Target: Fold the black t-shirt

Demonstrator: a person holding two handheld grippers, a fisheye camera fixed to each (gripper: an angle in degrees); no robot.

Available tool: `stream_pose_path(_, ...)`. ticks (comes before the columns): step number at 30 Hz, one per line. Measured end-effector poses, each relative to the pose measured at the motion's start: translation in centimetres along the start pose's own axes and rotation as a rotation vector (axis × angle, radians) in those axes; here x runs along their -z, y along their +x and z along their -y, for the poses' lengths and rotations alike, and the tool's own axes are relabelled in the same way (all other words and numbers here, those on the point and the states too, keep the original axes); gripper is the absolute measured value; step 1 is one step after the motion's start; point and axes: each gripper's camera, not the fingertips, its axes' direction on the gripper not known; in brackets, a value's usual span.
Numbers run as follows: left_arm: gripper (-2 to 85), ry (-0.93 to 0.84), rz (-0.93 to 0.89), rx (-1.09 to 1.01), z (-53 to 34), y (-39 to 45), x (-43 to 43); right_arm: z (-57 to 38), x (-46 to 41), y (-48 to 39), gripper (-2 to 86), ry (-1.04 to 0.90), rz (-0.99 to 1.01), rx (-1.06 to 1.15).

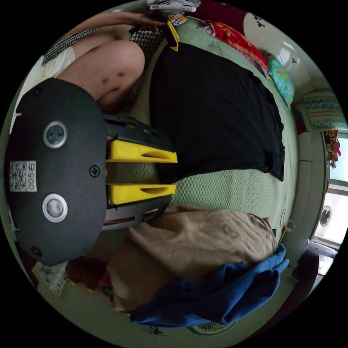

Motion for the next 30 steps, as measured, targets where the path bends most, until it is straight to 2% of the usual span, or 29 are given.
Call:
stream_pose_path(5,11.4,-0.075,-0.011,-0.035,0.3,0.9,0.4,-1.6,1.2,0.9,-0.5,-0.007,0.000,-0.009)
stream_pose_path(7,5.6,-0.078,-0.055,-0.056,0.1,1.4,0.9,-2.0,1.6,1.5,-1.1,-0.010,0.020,-0.003)
stream_pose_path(9,4.4,-0.085,-0.069,-0.064,0.0,1.7,1.6,-2.3,2.2,2.4,-1.3,-0.019,0.054,-0.006)
stream_pose_path(14,3.7,-0.018,-0.013,-0.157,-0.6,3.2,5.8,-3.4,7.7,4.4,-1.5,0.088,0.156,0.011)
stream_pose_path(20,3.5,0.093,0.046,-0.235,-2.9,4.1,12.1,-5.4,14.3,5.3,-1.5,0.165,0.124,0.083)
stream_pose_path(25,3.6,0.069,0.013,-0.320,-6.7,4.5,14.3,-8.9,18.0,6.5,-1.5,0.145,0.177,0.128)
stream_pose_path(30,3.5,0.018,-0.010,-0.379,-9.7,4.6,14.4,-13.2,20.0,6.6,-1.5,0.067,0.148,0.207)
